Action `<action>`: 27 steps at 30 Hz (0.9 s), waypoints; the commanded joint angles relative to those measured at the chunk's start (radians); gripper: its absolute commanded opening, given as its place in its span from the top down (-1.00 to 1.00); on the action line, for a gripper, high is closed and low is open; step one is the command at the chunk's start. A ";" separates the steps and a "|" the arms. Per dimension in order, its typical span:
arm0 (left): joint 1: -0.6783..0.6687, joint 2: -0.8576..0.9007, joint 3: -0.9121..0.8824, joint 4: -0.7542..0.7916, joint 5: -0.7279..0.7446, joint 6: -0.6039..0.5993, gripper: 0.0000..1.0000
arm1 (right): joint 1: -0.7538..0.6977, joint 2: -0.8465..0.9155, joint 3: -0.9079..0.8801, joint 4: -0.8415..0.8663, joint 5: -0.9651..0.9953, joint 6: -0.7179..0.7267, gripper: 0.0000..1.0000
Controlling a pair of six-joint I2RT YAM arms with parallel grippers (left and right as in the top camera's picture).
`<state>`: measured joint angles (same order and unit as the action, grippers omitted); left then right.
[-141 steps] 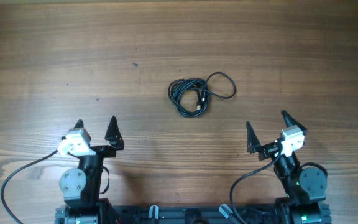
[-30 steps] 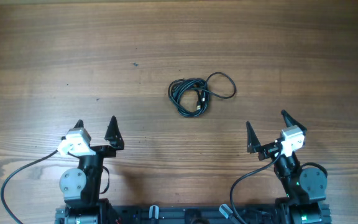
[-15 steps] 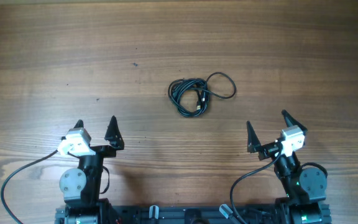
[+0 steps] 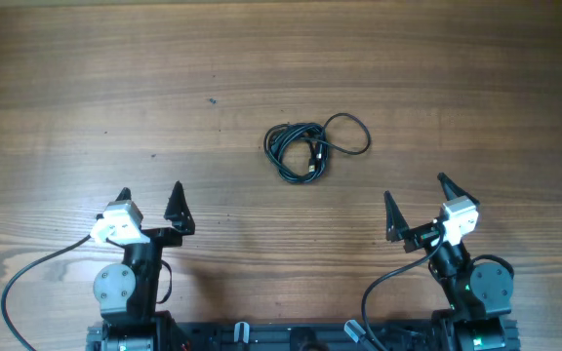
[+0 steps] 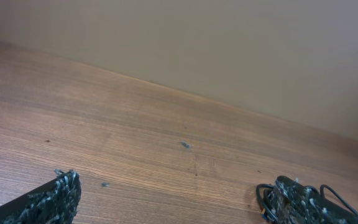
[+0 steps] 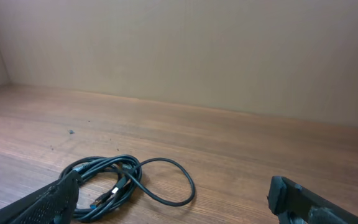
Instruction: Untangle cables
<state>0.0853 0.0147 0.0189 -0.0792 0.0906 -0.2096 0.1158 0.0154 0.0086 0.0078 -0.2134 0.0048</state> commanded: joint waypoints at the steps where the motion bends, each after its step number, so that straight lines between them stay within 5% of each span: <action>1: -0.004 -0.008 0.026 -0.024 -0.013 0.023 -1.00 | -0.004 -0.001 0.040 0.005 -0.043 0.024 -1.00; 8: -0.004 0.088 0.138 -0.107 -0.002 0.020 -1.00 | -0.004 0.048 0.097 -0.002 -0.066 0.024 -0.99; 17: -0.004 0.547 0.541 -0.225 -0.001 0.023 -1.00 | -0.004 0.351 0.358 -0.066 -0.105 0.024 -1.00; 27: -0.042 1.070 1.045 -0.480 0.146 0.023 -1.00 | -0.004 0.847 0.998 -0.595 -0.211 0.020 -1.00</action>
<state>0.0795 0.9787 0.9775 -0.5243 0.1272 -0.1989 0.1158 0.7555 0.8379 -0.4938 -0.3786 0.0219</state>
